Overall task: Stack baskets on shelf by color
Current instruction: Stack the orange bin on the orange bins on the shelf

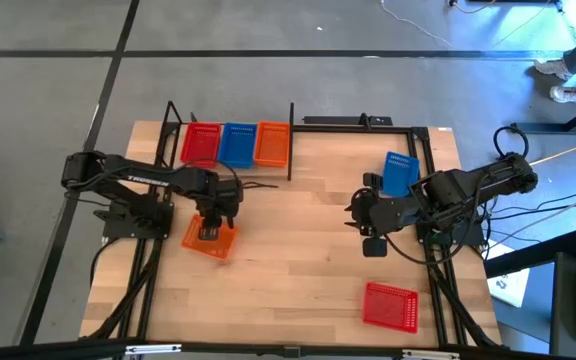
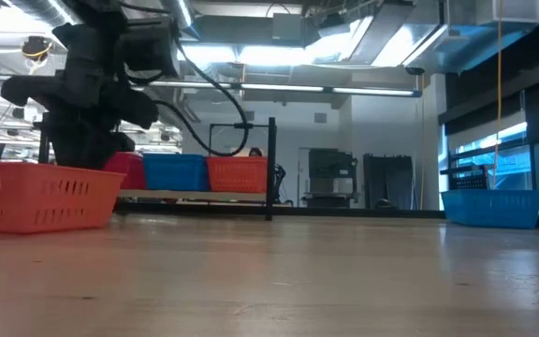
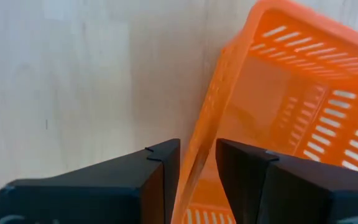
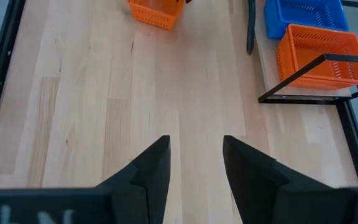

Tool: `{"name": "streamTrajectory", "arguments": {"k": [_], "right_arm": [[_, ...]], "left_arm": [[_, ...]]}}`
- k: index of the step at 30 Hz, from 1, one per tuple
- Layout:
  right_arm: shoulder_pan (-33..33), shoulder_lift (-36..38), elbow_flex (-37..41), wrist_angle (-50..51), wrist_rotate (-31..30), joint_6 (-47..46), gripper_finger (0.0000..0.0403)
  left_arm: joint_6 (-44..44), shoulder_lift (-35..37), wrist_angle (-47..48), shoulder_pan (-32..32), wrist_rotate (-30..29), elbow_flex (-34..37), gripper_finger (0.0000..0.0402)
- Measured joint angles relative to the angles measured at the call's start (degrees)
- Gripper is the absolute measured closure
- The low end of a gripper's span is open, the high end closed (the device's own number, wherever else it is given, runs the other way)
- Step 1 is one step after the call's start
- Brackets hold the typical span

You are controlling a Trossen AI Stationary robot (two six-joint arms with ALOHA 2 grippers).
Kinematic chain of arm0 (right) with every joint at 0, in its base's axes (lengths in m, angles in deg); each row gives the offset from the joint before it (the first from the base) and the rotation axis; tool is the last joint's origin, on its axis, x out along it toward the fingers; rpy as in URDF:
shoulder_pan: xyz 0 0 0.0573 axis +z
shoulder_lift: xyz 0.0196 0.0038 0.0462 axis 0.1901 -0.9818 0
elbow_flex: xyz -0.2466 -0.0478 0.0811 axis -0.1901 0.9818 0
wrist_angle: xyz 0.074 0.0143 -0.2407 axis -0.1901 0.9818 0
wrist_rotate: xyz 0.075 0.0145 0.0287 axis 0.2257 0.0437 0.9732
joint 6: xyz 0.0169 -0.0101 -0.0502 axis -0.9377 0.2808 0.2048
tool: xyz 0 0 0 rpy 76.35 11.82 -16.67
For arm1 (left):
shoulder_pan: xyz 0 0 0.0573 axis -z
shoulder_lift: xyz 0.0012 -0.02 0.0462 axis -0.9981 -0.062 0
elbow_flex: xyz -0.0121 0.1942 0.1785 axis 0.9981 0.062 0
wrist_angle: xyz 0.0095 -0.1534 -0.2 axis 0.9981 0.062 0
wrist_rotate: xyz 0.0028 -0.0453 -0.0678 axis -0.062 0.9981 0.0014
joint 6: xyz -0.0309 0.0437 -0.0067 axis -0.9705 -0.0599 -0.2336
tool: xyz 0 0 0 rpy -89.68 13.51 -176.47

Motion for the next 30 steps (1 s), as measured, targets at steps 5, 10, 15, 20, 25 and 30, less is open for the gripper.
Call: {"name": "streamTrajectory", "arguments": {"k": [5, 10, 15, 20, 25, 30], "right_arm": [[0.01, -0.02, 0.0, 0.02, 0.01, -0.03, 0.0254], [0.02, -0.02, 0.0, 0.1, 0.0, 0.66, 0.0254], [0.02, -0.02, 0.0, 0.11, -1.46, 1.33, 0.0254], [0.02, -0.02, 0.0, 0.11, -6.7, 0.72, 0.0254], [0.0, -0.02, 0.0, 0.21, -10.92, -2.32, 0.0254], [-0.88, -0.02, 0.0, 0.45, -11.63, -4.84, 0.0254]], "left_arm": [[-0.76, -2.38, -0.14, 0.03, 0.5, 0.0, 0.0307], [-4.18, -3.31, -1.2, 0.03, 3.43, 0.0, 0.0338], [-9.07, -3.28, -0.8, -0.06, 2.61, -1.61, 0.0394], [-13.03, -2.0, 2.16, -1.45, 1.17, -7.78, 0.04], [-17.01, -1.8, 9.11, -4.59, -3.98, -18.6, 0.0401], [-20.18, -1.76, 14.41, -9.44, -13.29, -30.44, 0.0401]]}}
